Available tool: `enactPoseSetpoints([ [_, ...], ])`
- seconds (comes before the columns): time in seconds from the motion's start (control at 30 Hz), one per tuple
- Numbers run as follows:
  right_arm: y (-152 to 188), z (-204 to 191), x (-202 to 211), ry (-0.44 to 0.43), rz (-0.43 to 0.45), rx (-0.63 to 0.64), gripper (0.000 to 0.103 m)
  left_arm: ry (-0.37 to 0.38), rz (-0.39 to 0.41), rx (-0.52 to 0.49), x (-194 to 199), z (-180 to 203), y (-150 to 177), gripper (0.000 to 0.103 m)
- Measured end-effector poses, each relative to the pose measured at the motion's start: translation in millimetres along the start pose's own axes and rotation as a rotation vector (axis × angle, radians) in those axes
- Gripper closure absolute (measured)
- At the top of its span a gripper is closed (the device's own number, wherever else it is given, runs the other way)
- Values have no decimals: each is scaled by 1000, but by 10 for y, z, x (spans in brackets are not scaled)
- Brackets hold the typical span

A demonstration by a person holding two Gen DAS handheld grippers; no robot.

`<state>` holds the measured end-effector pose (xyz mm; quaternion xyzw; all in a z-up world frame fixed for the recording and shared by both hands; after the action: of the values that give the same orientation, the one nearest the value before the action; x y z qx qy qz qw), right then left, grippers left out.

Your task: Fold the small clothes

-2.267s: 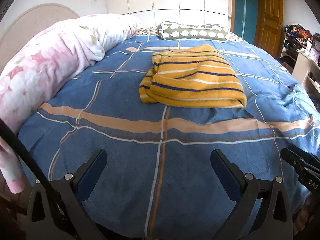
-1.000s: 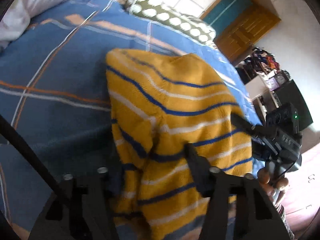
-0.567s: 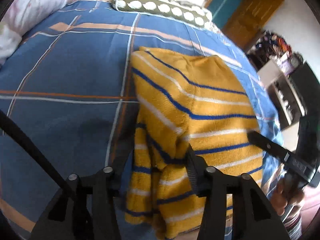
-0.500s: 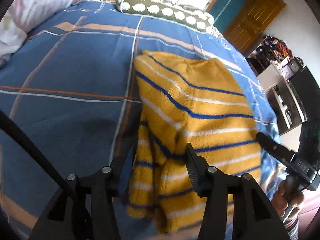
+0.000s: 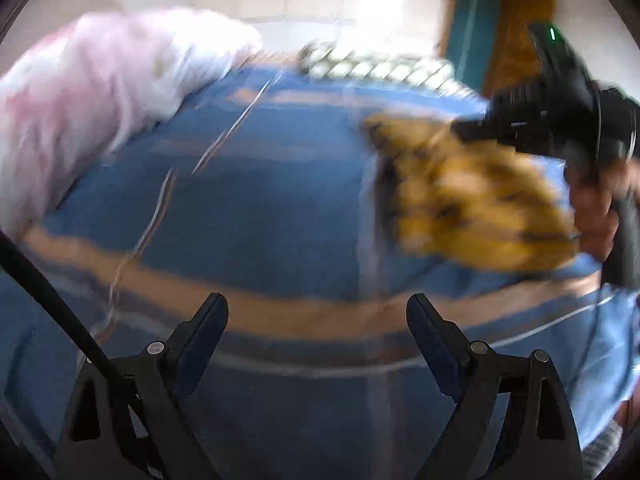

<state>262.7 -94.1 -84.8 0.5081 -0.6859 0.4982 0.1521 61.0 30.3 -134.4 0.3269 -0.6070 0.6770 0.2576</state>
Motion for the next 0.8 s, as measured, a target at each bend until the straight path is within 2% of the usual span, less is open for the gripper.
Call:
enactPoseSetpoints([
  [0.07,110,-73,-384,-77,-105,-89,95,15,-29,51,-98,-162,133,13],
  [0.13,199,-235,-563,-121,-140,-113,95,4,6,25,-71,-168,137,13],
  [0.2,316,-415,-575,-176,-169,-95,95,-14,-3,-7,-107,-138,157,8],
  [0.23,388,-494,-521,-193,-176,-77,95,-22,-3,-22,-132,-124,170,4],
  [0.3,500,-616,-249,-207,-105,-22,94,-58,3,-62,-164,-79,222,2],
  [0.37,598,-564,73,-167,-6,8,95,-63,11,-54,-157,-78,234,1],
  [0.47,850,-316,460,-85,64,18,91,-77,12,-62,-159,-65,244,0],
  [0.53,1112,-110,716,3,97,44,91,-94,11,-77,-150,-45,251,0],
  [0.63,1450,198,1080,148,167,56,86,-91,-25,-44,-194,-51,203,0],
  [0.7,1610,395,1259,183,197,8,81,-104,-44,-22,-208,-42,149,0],
  [0.8,1803,655,1483,186,221,-72,80,-107,11,-1,-44,71,56,0],
])
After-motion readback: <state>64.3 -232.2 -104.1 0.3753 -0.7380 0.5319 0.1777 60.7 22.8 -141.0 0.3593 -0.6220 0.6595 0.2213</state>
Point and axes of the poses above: each gripper's, at about its wrist camera, not at the fingertips, and x roughly against the way its jaws point, z to its right, y to its underside, the point moved 8 cm from there along -x, roughly the way its jaws point, and after that the axes turned 2 degrees about -x, right-handed, at the moved point
